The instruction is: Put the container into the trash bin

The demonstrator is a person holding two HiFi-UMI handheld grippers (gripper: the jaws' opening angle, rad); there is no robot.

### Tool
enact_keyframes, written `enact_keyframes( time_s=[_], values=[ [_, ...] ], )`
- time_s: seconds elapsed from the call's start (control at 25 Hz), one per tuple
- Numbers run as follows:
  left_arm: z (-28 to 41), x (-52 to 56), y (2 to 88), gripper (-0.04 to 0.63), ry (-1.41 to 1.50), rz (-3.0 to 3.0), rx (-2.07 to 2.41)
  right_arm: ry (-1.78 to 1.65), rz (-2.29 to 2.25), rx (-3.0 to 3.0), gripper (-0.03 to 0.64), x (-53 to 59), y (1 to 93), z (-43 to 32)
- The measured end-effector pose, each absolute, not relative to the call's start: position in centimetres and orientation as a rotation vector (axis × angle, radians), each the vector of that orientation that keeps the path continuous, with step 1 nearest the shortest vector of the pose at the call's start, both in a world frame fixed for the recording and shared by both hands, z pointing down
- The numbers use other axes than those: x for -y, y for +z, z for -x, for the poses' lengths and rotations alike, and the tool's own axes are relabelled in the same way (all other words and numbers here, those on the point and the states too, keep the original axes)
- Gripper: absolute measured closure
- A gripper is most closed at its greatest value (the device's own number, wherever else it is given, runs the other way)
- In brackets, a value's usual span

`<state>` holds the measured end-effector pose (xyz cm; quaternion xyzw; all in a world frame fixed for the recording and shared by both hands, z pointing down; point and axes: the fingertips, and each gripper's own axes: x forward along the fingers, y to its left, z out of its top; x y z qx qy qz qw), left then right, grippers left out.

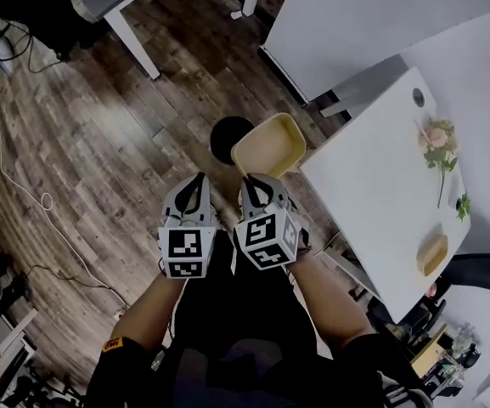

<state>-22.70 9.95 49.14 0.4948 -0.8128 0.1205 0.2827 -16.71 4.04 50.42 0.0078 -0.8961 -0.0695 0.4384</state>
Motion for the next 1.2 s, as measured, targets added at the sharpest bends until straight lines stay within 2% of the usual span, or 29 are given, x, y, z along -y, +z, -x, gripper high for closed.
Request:
enact_keyframes(
  time_s=[0.68, 1.2],
  values=[
    [25.8, -9.9, 72.3, 0.588, 0.341, -1.090, 2.013, -0.003, 0.161, 2.073, 0.584, -2.6, 74.7, 22.5],
    [28.6, -9.1, 83.5, 0.588, 0.341, -1.013, 1.930, 0.091, 0.155, 1.940, 0.583, 0.2, 88.7, 25.1]
  ],
)
